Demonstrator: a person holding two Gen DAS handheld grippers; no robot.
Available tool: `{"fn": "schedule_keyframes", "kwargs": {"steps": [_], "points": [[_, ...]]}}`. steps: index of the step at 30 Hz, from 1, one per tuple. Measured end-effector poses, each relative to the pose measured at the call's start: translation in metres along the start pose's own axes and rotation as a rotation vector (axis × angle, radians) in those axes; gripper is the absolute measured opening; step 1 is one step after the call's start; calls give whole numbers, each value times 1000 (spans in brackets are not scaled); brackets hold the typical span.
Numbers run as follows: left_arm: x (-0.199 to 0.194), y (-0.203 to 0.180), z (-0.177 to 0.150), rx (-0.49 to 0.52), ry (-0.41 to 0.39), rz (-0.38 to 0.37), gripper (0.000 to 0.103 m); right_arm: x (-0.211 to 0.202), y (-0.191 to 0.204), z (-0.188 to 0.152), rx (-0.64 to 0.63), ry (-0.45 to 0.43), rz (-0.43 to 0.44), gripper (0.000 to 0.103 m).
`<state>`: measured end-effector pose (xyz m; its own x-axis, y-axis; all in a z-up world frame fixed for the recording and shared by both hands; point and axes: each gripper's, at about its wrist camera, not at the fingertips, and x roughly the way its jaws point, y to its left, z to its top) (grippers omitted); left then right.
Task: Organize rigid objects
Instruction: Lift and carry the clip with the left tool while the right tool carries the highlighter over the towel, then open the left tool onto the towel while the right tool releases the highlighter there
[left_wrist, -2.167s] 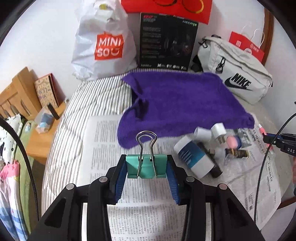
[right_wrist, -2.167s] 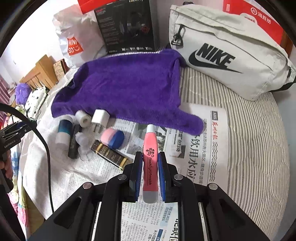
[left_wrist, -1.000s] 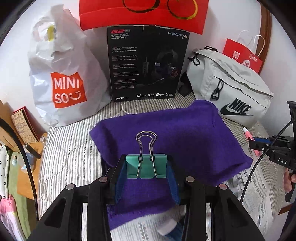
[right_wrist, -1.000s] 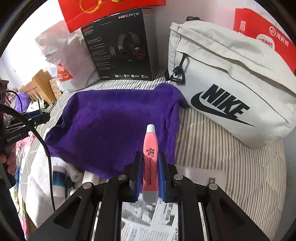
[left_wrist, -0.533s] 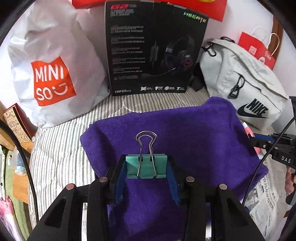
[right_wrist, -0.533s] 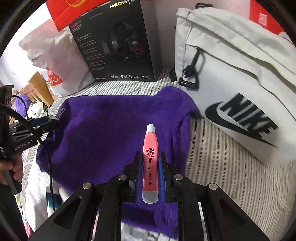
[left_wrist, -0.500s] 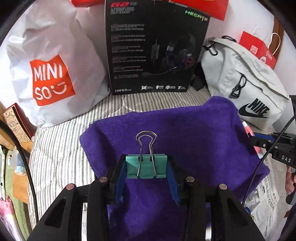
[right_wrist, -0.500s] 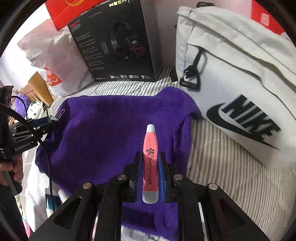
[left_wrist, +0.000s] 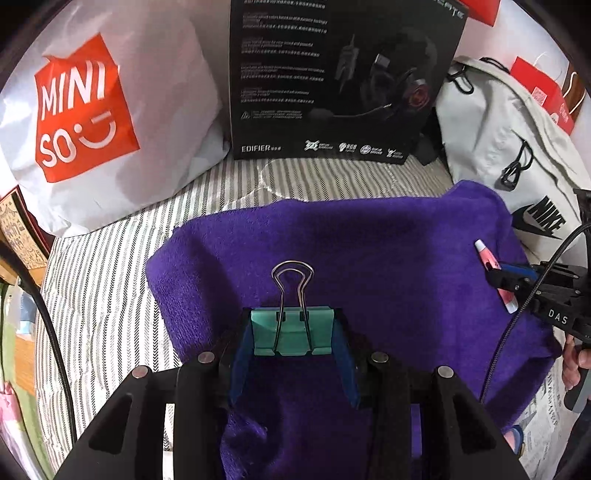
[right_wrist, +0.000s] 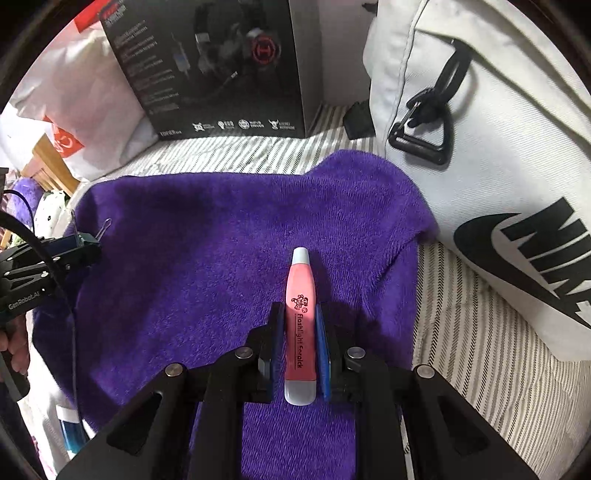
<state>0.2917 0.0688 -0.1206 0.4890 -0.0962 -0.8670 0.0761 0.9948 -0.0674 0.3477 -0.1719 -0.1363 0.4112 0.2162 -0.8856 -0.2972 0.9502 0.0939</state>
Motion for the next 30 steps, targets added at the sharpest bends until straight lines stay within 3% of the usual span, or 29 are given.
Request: {"fn": "schedule_keyframes", "kwargs": {"steps": [12,14,16,19,21,24,30], "points": [[13,-6,3,26,18,26,39,3,9,1,-52,-11,-28,17],[14,-10,2,41,18,40,39,2,9,0,-62,-15,-24,19],[14,-12,1,50,19,54,41,1,9,-2,-71,-16,-7,29],[16,-15,0,47,30,48,50,-1,10,-5,-77,-17,25,45],[16,-17,-3,48,36,42,64,-2,13,-9,-88,-14,13,50],[13,-23,-11,55,37,63,67,-6,15,-15,-84,-5,-5,50],[-4,-19,-23,-2,35,33,67,-32,15,-32,-40,-6,2,50]]}}
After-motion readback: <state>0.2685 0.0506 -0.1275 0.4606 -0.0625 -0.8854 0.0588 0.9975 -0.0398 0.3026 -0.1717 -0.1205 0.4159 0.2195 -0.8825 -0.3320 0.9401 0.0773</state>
